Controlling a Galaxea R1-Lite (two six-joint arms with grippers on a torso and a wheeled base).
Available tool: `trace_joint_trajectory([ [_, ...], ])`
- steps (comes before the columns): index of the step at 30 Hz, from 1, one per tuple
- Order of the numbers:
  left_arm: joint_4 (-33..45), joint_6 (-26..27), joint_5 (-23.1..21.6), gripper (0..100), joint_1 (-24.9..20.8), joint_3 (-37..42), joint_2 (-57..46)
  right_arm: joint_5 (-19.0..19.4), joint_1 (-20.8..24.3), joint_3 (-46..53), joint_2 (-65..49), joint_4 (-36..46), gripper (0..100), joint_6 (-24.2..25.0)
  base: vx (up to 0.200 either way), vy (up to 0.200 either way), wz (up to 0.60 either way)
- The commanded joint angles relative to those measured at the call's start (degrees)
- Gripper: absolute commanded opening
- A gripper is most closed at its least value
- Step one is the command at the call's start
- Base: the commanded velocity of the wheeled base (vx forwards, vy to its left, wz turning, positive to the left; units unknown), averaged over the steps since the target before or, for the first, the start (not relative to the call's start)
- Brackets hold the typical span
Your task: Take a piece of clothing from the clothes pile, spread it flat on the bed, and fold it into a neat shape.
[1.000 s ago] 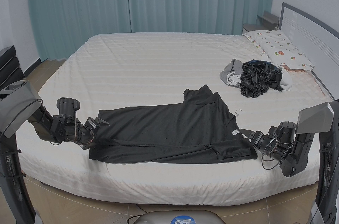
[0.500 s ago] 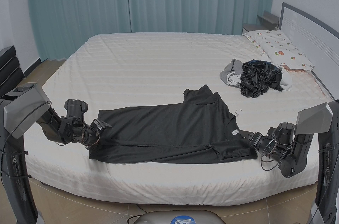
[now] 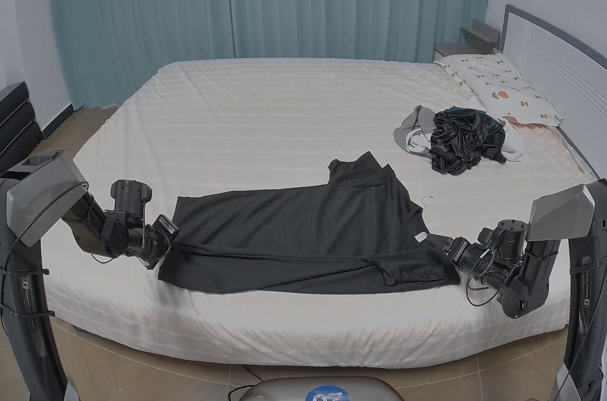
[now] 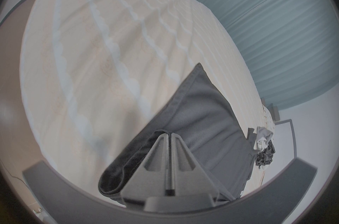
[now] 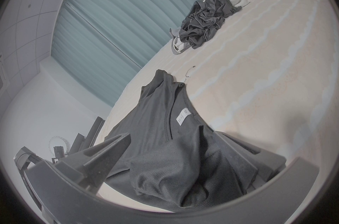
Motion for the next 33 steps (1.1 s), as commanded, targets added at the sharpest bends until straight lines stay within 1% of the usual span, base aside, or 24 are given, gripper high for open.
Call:
trace_joint_trajectory([
  [1,-0.05,-0.17,-0.19,0,2.22,0.7,-1.38,0.03,0.31,-0.65,-0.84,-0.67,100,-0.24,0.0,0.0,0.0],
  [4,-0.05,-0.26,-0.9,0,3.28,0.97,-2.35,-0.06,1.37,-1.53,-0.84,-0.58,100,-0.68,0.0,0.0,0.0],
  [9,-0.05,-0.17,-1.42,0,2.84,1.05,-1.73,0.12,2.6,-2.15,-0.93,0.12,100,-0.94,0.0,0.0,0.0],
  [17,-0.05,-0.26,-2.66,0,2.66,1.49,-1.82,0.21,2.16,-5.14,-1.98,7.24,100,-5.07,0.0,0.0,0.0],
  [19,-0.05,-0.26,-2.66,0,2.57,1.85,-1.82,0.82,2.16,-6.54,-2.68,10.49,100,-5.95,0.0,0.0,0.0],
  [22,-0.05,-0.26,-2.66,0,2.57,1.85,-1.82,1.53,2.16,-8.48,-2.68,12.6,100,-7.09,0.0,0.0,0.0],
  [23,-0.05,-0.26,-2.66,0,2.49,1.85,-1.91,2.76,2.25,-10.41,-2.42,14.27,100,-7.8,0.0,0.0,0.0],
  [25,-0.05,-0.26,-2.66,0,2.31,1.85,-1.82,3.28,2.33,-11.2,-2.33,15.33,100,-7.8,0.0,0.0,0.0],
  [27,-0.05,-0.26,-2.66,0,2.13,2.02,-1.82,3.81,2.51,-13.66,-1.28,18.58,100,-8.5,0.0,0.0,0.0],
  [31,-0.05,-0.26,-2.66,0,2.05,2.2,-1.82,3.81,2.25,-16.56,1.53,19.37,100,-11.75,0.0,0.0,0.0],
  [33,-0.05,-0.26,-2.66,0,2.05,2.2,-1.82,3.81,2.25,-17.35,1.97,19.37,100,-12.37,0.0,0.0,0.0],
])
